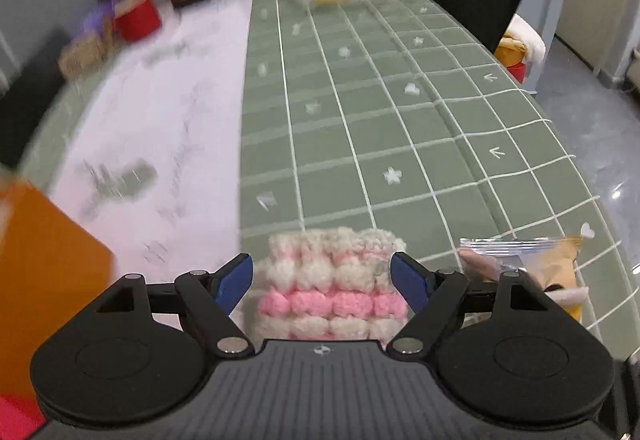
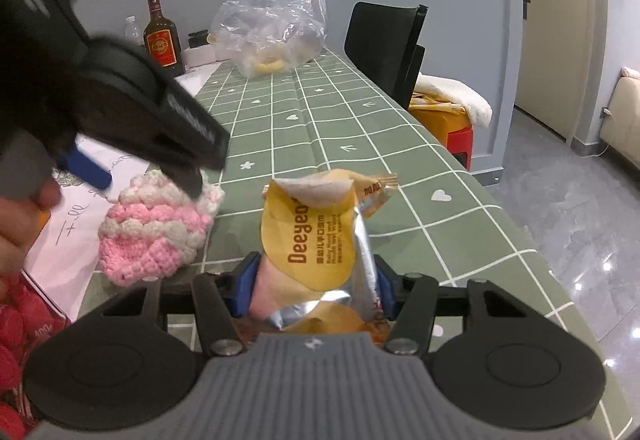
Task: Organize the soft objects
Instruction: 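Grasp the pink-and-white crochet pouch with the left tool while the right tool grasps the Deeyeo snack bag, then carry the crochet pouch and snack bag toward the orange box with both tools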
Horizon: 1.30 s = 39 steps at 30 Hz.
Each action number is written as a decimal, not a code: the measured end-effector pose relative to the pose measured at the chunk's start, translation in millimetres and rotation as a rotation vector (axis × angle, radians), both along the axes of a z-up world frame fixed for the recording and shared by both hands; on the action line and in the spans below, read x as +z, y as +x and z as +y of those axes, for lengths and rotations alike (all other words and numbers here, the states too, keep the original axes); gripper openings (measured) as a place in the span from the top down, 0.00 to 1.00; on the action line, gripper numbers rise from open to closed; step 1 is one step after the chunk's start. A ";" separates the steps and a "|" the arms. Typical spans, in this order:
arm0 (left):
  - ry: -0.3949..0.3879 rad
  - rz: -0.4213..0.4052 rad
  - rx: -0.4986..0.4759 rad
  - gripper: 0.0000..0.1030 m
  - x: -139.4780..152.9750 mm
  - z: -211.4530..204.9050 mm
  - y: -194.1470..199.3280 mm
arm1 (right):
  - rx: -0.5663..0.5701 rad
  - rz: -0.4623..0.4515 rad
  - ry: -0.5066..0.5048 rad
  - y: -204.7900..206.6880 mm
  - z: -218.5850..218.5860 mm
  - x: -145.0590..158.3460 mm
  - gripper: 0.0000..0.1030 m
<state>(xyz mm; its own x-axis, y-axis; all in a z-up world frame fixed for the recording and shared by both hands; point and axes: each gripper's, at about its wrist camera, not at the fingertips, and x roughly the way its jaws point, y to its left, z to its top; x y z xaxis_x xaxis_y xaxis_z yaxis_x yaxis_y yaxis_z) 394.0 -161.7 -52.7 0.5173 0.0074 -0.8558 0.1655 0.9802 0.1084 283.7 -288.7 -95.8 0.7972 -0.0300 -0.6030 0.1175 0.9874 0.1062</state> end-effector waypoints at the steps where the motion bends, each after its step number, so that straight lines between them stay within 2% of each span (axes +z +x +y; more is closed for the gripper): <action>1: -0.043 0.030 0.005 0.10 -2.6 3.5 3.5 | 0.000 0.000 -0.001 0.1 0.3 0.0 0.44; 5: -0.069 0.078 0.045 0.06 -9.9 10.3 10.9 | 0.000 -0.001 -0.004 -0.6 1.2 0.1 0.44; 8: -0.048 0.110 0.026 0.05 -16.3 9.7 12.3 | -0.001 -0.004 -0.001 -1.6 0.3 -0.4 0.44; 10: -0.045 0.132 0.011 0.13 -18.9 8.9 11.4 | -0.002 -0.007 -0.003 -1.7 0.6 -0.6 0.44; 12: -0.027 0.118 -0.015 0.23 -18.4 3.9 6.9 | 0.004 -0.005 -0.014 -1.1 1.6 0.1 0.44; 15: -0.018 0.105 -0.046 0.33 -16.2 0.9 3.4 | 0.007 -0.003 -0.015 -1.2 2.2 0.2 0.45; 18: -0.022 0.105 -0.042 0.38 -14.4 1.7 3.5 | 0.004 -0.006 -0.014 -1.5 2.2 -0.4 0.45; 23: -0.041 0.066 -0.088 0.47 -8.3 6.1 -3.8 | -0.006 -0.013 0.006 -2.2 0.1 -1.7 0.45; 25: -0.059 0.026 -0.109 0.54 0.5 7.0 -11.2 | -0.009 -0.011 0.012 -1.6 -0.9 -1.3 0.45; 26: -0.084 -0.006 -0.133 0.65 8.9 7.7 -17.1 | -0.010 -0.010 0.012 -1.1 -1.0 -1.1 0.45; 29: -0.181 -0.072 -0.187 0.65 34.0 12.3 -33.9 | -0.014 -0.013 0.013 -1.0 -1.2 -1.3 0.45; 33: -0.163 -0.137 -0.202 0.67 58.0 9.8 -51.7 | -0.015 -0.016 0.014 -1.9 -0.9 -1.9 0.45; 37: -0.199 -0.107 -0.212 0.67 66.8 11.7 -59.1 | -0.013 -0.019 0.014 -3.0 -0.6 -2.2 0.45; 39: -0.203 -0.128 -0.232 0.67 72.9 12.0 -66.6 | -0.011 -0.021 0.010 -3.7 -0.1 -2.4 0.45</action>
